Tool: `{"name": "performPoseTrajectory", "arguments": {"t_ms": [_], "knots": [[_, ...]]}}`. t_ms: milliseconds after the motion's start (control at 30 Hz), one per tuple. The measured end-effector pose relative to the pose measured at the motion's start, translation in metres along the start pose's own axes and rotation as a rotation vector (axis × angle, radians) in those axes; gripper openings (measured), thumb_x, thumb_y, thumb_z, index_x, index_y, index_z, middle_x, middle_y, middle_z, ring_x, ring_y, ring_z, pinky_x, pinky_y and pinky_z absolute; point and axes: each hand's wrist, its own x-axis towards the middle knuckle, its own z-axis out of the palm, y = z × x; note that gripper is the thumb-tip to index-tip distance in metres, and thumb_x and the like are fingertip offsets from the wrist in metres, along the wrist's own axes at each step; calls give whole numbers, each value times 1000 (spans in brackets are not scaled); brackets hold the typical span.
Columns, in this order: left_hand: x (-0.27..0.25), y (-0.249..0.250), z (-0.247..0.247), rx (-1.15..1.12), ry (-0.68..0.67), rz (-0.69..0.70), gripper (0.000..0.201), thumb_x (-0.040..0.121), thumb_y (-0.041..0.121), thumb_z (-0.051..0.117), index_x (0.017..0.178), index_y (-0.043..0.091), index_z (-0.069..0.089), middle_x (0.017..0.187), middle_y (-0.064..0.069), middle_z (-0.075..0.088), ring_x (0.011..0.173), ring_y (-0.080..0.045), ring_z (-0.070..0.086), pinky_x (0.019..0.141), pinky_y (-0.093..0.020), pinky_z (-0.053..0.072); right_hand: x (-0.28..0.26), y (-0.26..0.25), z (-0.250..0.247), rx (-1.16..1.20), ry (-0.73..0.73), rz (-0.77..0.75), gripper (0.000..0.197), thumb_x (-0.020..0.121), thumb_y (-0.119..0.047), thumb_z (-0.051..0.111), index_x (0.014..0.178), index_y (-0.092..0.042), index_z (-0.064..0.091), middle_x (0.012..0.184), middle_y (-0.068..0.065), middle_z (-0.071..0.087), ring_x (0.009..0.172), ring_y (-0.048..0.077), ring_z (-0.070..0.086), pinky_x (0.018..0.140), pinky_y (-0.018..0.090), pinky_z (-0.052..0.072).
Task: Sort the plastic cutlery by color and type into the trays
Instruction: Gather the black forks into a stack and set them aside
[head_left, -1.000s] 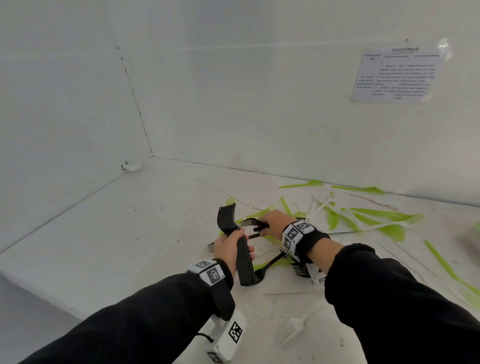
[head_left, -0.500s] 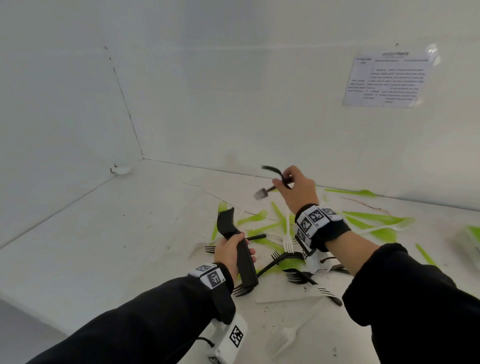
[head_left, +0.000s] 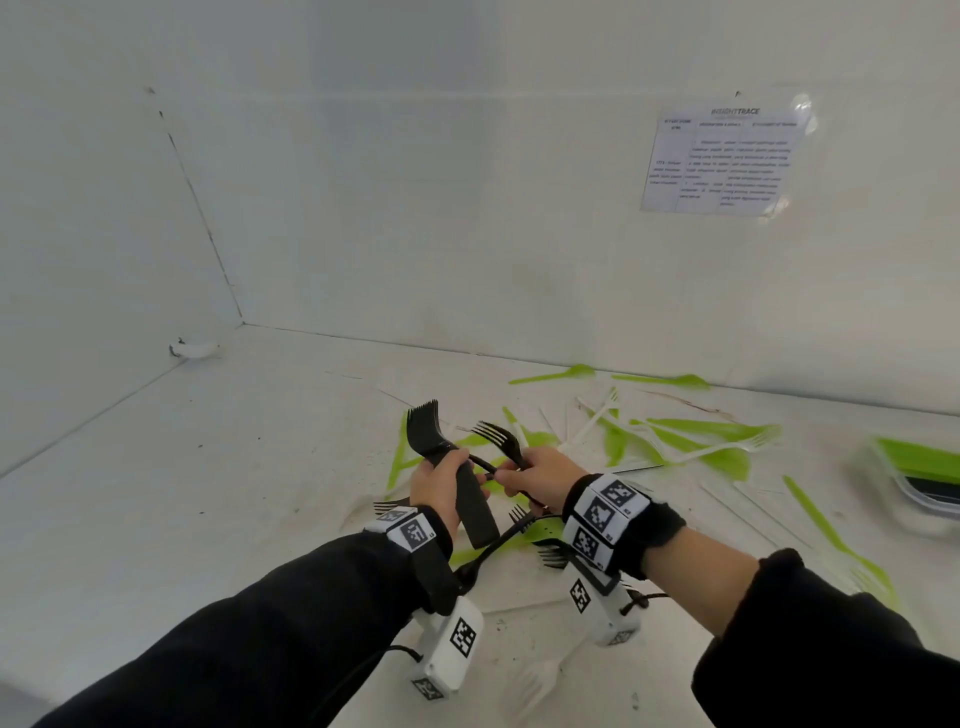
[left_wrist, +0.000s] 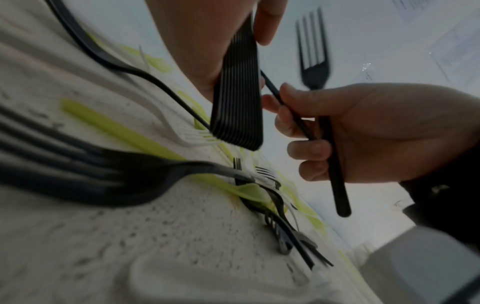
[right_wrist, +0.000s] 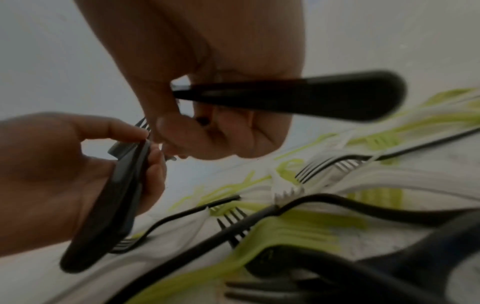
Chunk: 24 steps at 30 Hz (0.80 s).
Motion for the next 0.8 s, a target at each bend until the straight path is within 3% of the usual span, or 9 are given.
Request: {"name": "performPoseTrajectory", "arguments": {"t_ms": [133,267,367,433,567,667,733,800], "knots": [[0,-6,2,-5,-17,12,8,91,8,56,83,6,53,70,-8,51,59,-22,53,56,-33,47,3,3,6,51,205,-34,14,97,-23,44,87,-14,50,68,-6,55,55,9,44,56,22,35],[3,-5,4,-39,-29,-6,12,91,6,55,79,5,53,69,-9,52,53,-22,55,63,-37,51,-4,3,22,71,226,-131,3,95,-20,47,97,-19,47,87,5,65,85,19,61,79,26,40],[5,-4,4,-52,-39,-7,12,91,5,55,79,5,54,68,-9,53,46,-16,57,58,-31,48,-8,6,28,76,241,-141,6,93,-17,51,96,-17,46,87,2,59,84,18,55,76,23,37],[4,-4,4,-29,-38,8,9,90,5,56,81,5,55,71,-9,55,55,-17,57,57,-30,46,-10,6,29,68,231,-131,7,93,-17,52,96,-15,45,85,-1,53,84,17,50,76,24,37],[2,-6,3,-39,-54,-3,6,89,5,59,84,3,58,75,-14,59,67,-27,57,67,-34,49,-14,9,32,-18,181,-108,16,95,-16,48,110,-10,50,106,8,59,99,23,55,79,23,37],[1,-11,2,-3,-59,16,5,88,6,61,89,2,59,70,-11,59,65,-25,58,66,-33,50,-15,11,33,-55,179,-110,26,97,-18,45,119,-5,49,116,12,60,111,27,55,81,25,37],[-1,-12,2,13,-66,34,4,88,6,61,86,4,58,63,-7,58,61,-22,57,64,-32,49,-16,9,29,24,247,-98,30,98,-19,41,124,-5,45,108,8,59,107,27,55,80,26,37],[-4,-12,2,18,-95,24,5,90,6,59,86,4,55,64,-7,55,58,-19,55,63,-33,48,-15,5,25,187,292,-68,33,97,-16,38,128,-7,37,86,0,51,84,23,54,71,27,37]]}}
